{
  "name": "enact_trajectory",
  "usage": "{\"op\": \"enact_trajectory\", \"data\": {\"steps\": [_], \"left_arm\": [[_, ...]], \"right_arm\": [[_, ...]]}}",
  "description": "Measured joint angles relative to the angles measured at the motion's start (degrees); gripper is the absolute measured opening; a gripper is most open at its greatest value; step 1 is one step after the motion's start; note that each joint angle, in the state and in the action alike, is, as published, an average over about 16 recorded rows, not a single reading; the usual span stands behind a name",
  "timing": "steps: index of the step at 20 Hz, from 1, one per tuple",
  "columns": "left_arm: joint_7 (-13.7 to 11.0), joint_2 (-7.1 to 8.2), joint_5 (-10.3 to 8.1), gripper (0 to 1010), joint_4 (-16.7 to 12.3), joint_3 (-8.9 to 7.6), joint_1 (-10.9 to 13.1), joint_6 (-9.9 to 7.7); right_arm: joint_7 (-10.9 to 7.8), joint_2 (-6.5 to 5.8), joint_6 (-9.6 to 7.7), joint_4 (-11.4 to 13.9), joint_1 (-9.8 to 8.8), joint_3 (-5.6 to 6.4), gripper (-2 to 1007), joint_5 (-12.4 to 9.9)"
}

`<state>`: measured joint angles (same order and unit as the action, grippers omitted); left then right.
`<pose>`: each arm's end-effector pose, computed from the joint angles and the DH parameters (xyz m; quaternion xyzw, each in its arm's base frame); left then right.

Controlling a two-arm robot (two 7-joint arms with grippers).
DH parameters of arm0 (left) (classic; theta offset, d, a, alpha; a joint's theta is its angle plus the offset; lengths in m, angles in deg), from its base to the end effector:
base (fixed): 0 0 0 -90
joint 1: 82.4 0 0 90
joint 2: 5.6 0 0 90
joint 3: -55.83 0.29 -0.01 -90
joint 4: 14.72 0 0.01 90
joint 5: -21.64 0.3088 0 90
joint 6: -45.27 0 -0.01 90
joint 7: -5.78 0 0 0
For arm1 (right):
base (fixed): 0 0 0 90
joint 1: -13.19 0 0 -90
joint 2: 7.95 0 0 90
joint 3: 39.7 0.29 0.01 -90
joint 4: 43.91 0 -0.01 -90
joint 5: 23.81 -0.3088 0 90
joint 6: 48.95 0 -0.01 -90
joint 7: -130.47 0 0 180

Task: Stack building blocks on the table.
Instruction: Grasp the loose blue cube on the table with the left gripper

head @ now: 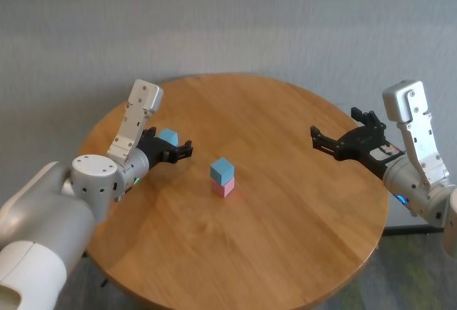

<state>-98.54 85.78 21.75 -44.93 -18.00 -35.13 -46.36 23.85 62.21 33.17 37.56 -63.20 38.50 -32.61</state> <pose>0.5018 -0.0312 -0.3146 0.1937 0.0551 0.5381 0.8185 0.3902 -0.0559 -0.2660 -0.1217 -0.0313 -0.5432 0.8301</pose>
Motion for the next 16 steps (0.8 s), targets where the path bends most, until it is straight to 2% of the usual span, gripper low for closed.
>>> {"op": "enact_trajectory", "data": {"steps": [9, 16], "left_arm": [[0.6, -0.48, 0.79, 1001, 3.9, -0.33, -1.7, 1.81], [0.6, -0.95, 1.47, 1002, 7.8, -0.66, -3.5, 4.13]], "right_arm": [[0.0, 0.0, 0.0, 0.0, 0.0, 0.0, 1005, 0.0], [0.0, 0.0, 0.0, 0.0, 0.0, 0.0, 1005, 0.0]]}}
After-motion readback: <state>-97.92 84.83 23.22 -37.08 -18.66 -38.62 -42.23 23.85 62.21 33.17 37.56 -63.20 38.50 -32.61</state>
